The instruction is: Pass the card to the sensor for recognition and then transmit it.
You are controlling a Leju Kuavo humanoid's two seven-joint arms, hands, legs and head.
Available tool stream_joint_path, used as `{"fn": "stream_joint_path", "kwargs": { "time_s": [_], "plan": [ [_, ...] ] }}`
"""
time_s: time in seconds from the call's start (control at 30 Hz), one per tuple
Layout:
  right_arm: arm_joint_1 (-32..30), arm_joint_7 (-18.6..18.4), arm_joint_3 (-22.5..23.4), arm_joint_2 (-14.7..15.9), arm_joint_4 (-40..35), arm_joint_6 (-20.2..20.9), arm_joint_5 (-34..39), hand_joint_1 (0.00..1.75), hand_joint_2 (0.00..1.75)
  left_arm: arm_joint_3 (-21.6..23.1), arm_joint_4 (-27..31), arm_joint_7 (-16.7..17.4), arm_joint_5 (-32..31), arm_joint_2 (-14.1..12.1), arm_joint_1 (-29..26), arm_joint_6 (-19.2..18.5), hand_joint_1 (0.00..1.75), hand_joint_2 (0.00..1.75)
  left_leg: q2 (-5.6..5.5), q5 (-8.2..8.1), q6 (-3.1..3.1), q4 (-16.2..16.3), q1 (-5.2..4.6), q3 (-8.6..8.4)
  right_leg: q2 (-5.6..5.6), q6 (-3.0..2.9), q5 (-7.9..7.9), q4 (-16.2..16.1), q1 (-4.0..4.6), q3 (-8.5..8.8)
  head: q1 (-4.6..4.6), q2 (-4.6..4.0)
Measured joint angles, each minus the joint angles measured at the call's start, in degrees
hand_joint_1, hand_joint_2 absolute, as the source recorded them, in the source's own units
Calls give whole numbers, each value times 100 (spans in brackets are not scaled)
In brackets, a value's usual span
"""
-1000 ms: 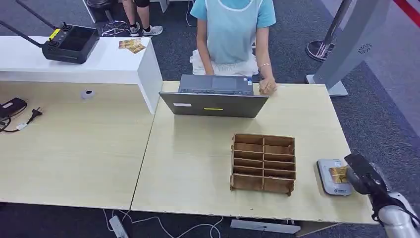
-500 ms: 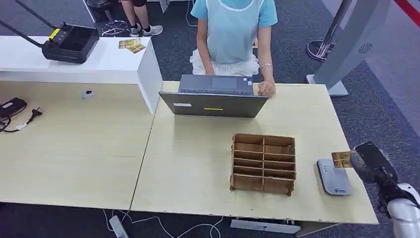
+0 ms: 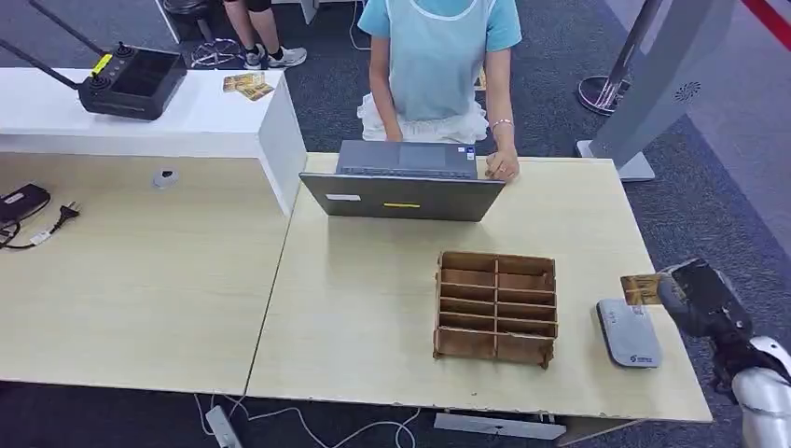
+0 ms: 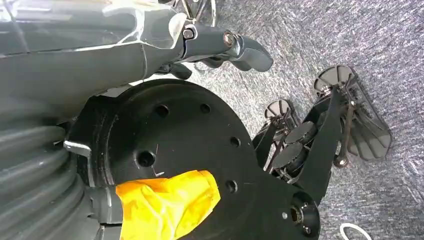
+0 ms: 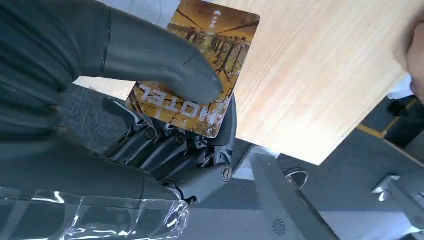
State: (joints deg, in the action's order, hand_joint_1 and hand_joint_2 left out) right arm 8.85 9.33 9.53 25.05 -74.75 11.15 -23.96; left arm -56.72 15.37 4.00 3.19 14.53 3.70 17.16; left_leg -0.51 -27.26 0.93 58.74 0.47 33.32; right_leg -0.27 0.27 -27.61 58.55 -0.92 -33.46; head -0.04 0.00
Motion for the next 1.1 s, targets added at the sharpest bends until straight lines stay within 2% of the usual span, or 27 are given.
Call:
{"fn": "stream_joint_path", "kwargs": {
  "time_s": [0.27, 0.7, 0.83, 1.1],
  "plan": [
    [130, 28, -72, 0, -321, -64, -33, 175, 175, -2, 0, 2, -26, 2, 0, -9, 0, 175, 0, 0, 0, 0, 0, 2, 0, 0, 0, 1, 0, 0, 0, 0],
    [1294, -81, -746, 9, -498, -284, -464, 175, 175, -2, 2, 17, -203, 2, 1, -46, 0, 175, -1, 6, 2, 0, 0, 1, 0, -1, 2, 2, 0, 0, 0, 0],
    [1653, -206, -1006, 11, -454, -470, -809, 175, 175, -2, 2, 22, -276, 2, 2, -57, 0, 175, 0, 6, 2, 0, 0, 2, 2, -1, 2, 3, 0, 0, 0, 0],
    [2573, -557, -1842, 9, -88, -798, -1940, 175, 175, -2, 2, 55, -466, 2, 17, -70, 0, 175, -2, 7, 4, 0, 0, 2, 1, -2, 2, 5, 0, 1, 0, 0]
  ]
}}
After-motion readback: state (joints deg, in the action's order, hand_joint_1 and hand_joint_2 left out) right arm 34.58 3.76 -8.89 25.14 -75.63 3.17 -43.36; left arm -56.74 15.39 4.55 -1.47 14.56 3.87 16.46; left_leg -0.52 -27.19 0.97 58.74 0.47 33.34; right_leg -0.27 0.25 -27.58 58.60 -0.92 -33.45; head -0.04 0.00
